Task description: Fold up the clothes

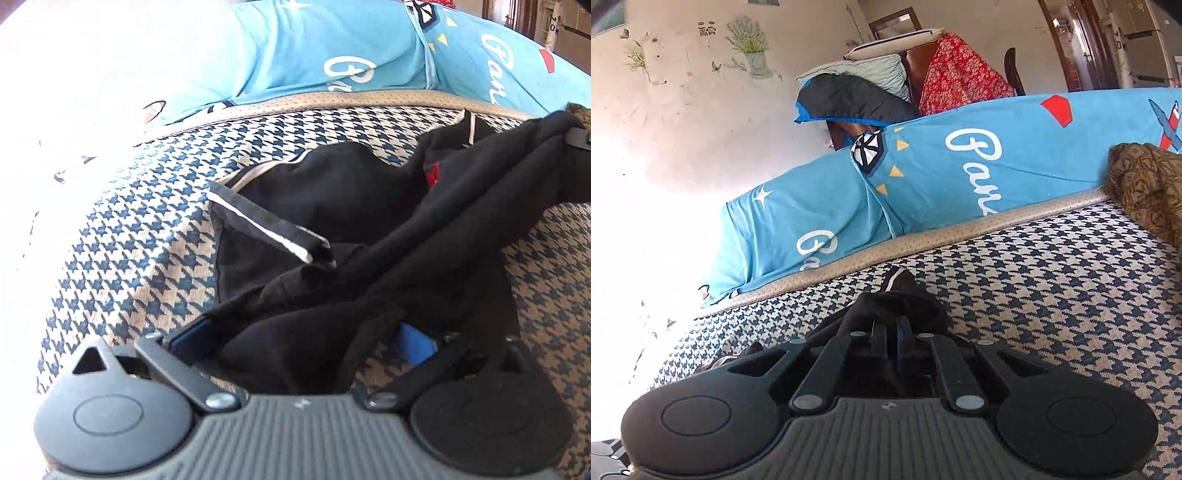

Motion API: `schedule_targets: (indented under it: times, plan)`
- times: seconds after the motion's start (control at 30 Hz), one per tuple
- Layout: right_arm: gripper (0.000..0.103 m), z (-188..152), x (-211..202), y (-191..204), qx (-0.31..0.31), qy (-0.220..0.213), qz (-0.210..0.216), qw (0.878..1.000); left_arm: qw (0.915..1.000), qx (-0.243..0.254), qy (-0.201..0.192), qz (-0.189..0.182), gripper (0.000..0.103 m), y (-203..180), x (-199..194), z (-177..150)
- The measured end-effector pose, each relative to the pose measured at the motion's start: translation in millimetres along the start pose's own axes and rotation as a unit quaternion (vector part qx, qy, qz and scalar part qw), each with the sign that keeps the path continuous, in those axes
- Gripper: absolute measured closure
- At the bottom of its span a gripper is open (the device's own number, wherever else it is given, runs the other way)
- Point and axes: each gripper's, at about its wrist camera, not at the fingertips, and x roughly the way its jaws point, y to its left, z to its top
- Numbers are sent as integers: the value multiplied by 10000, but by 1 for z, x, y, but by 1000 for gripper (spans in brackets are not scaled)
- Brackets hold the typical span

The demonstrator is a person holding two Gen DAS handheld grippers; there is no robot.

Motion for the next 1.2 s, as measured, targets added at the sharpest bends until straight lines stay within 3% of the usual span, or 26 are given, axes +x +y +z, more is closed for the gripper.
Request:
schedule_targets:
  times: [0.1,0.27,0.37,0.47,0.53,0.63,0.73,0.83,1.03,1.2]
  plan:
    - [97,6,3,1,213,-147,-6,9997,9991,-400,-90,140,0,10,0,11]
    - [97,15,7,1,735,-429,140,9963,9899,-1112,-242,840,0,32,4,25]
    - [96,16,21,9,576,-289,-333,9974,9873,-1417,22,722,0,43,14,26]
    - [77,12,37,15,315,91,-1025,9942,9866,-1404,10,834,0,43,13,26]
    - [65,11,40,10,368,185,-1249,9913,9852,-1418,-197,943,0,44,7,29]
    - [59,12,33,0,479,82,-1283,9905,9830,-1484,-435,986,0,48,-1,33]
    - [51,14,25,-3,378,-75,-1419,9891,9831,-1579,-344,860,0,51,1,34]
    - [51,16,19,-4,211,-165,-1574,9872,9831,-1626,-286,793,0,54,1,32]
    - [51,6,3,13,-374,95,-827,9958,9819,-1682,-351,796,0,58,-3,32]
    - [51,-19,-8,39,-1213,433,-200,9915,9803,-1762,-446,775,0,60,-7,32]
